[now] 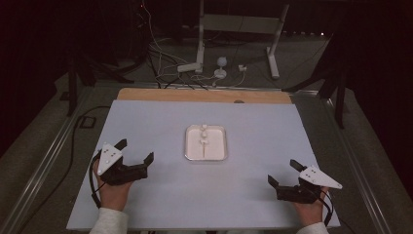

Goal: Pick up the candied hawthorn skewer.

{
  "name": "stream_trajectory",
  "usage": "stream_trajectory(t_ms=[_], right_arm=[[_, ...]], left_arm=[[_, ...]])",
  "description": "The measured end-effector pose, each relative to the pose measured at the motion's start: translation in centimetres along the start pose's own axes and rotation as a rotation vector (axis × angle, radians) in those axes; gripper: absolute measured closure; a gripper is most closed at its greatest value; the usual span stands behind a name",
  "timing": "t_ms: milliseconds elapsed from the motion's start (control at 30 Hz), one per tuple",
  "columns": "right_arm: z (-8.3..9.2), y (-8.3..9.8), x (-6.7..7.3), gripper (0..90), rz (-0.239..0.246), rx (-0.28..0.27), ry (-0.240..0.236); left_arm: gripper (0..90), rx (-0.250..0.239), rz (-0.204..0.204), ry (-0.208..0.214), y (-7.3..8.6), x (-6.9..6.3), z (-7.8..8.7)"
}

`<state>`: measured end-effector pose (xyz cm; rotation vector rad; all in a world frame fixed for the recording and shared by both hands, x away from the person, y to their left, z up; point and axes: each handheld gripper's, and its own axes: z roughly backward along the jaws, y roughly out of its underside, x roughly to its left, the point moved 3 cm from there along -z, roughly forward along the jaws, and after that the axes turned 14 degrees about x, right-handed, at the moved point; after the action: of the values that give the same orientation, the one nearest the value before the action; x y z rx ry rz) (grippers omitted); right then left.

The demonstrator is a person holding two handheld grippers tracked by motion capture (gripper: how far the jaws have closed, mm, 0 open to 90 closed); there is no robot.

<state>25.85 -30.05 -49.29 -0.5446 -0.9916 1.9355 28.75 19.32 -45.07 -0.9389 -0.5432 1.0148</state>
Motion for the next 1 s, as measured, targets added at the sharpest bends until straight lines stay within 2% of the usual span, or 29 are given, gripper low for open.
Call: stream_trajectory(t_ms=[133,333,600,1000], right_arm=[[0.0,0.0,-0.1,0.0,-0.004,0.001,0.000],[-0.1,0.0,0.0,0.0,-0.006,0.005,0.000],[-0.2,0.1,0.0,0.0,-0.004,0.013,-0.002],[-0.3,0.1,-0.1,0.0,-0.006,0.017,0.000]], left_arm=[[0.6,0.011,-0.015,0.005,-0.9,-0.5,-0.9],[0.7,0.021,-0.005,0.011,-1.8,-0.9,-2.3],[0.8,0.062,0.001,0.015,-2.2,-1.3,-4.5],[0.9,0.098,-0.006,0.032,-3.1,-2.9,-7.7]])
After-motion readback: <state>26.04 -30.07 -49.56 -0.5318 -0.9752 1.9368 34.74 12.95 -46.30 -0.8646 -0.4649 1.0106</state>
